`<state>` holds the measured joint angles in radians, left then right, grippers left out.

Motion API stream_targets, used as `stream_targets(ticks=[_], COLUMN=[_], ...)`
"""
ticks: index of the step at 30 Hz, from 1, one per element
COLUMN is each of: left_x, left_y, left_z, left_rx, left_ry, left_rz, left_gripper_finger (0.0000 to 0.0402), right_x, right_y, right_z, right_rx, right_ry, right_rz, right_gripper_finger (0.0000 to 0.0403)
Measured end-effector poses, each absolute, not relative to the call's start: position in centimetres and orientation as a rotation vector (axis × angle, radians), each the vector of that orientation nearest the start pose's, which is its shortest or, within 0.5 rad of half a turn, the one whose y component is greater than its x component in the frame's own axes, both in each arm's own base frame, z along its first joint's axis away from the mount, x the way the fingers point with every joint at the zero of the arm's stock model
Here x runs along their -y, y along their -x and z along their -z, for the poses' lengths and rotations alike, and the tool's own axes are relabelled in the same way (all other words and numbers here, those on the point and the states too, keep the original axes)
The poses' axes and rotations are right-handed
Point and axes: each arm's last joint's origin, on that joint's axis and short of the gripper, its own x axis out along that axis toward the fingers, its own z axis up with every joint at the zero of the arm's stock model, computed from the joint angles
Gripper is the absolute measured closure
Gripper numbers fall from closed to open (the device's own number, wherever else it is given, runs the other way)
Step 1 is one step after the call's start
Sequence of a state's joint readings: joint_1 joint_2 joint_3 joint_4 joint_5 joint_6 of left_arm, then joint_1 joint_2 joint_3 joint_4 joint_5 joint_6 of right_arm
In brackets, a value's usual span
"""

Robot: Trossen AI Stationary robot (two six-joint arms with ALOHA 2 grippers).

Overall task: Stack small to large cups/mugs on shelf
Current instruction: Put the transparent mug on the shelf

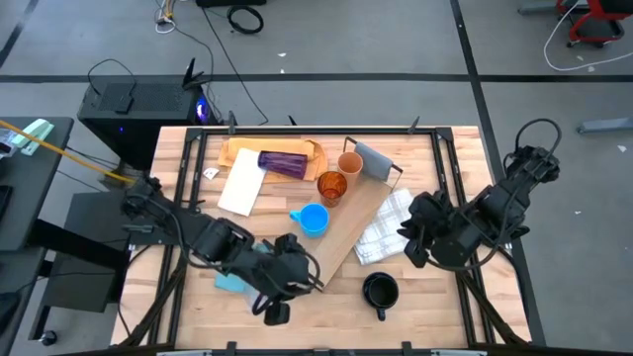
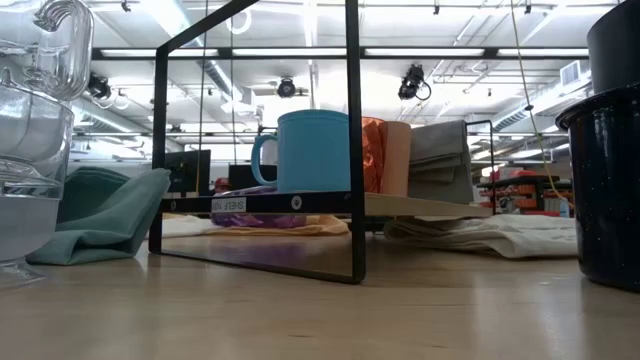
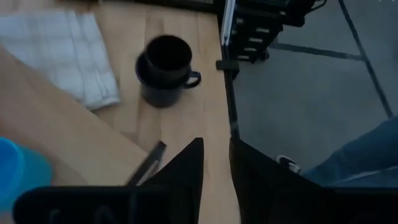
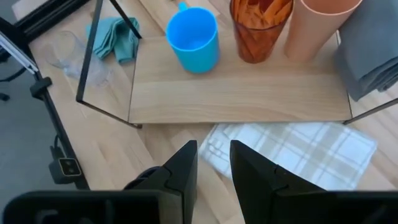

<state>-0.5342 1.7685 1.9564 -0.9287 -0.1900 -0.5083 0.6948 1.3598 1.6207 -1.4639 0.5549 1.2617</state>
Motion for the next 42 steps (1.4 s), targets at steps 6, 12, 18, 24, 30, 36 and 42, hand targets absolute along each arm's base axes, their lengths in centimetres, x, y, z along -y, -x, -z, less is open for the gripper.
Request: stream_targets(ticks=[6,12,18,24,30,36,42], left_x=[19.8,21.0,22.5,23.3,24.4,24.6,24.6], left_y=[-32.8,-31.1,-28.9,-27.9,-28.8,-29.2,-29.4], left_z=[-38.7,-37.3,-36.7,-35.1,-33.1,-32.7,-32.7], left_rx=[-0.836,-1.005,-1.091,-1.139,-1.191,-1.184,-1.179], left_ry=[0.296,0.324,0.271,0.077,-0.035,-0.089,-0.151], left_rz=[0.135,0.096,0.045,-0.044,-0.001,0.044,0.092], left_gripper_finger=[0.0306,0.0299,0.0299,0.0298,0.0297,0.0286,0.0266], right_x=[-13.5,-13.5,-13.4,-13.3,-13.3,-13.4,-13.5], right_y=[-18.2,-18.3,-18.4,-18.5,-18.5,-18.7,-18.8], right_z=[-39.4,-39.3,-39.3,-39.4,-39.4,-39.5,-39.6], right_rx=[-0.843,-0.840,-0.830,-0.820,-0.810,-0.776,-0.763], right_ry=[-0.444,-0.438,-0.436,-0.436,-0.443,-0.460,-0.464], right_rz=[0.466,0.468,0.473,0.484,0.491,0.487,0.486], right_gripper_finger=[0.0301,0.0301,0.0301,0.0301,0.0301,0.0301,0.0301])
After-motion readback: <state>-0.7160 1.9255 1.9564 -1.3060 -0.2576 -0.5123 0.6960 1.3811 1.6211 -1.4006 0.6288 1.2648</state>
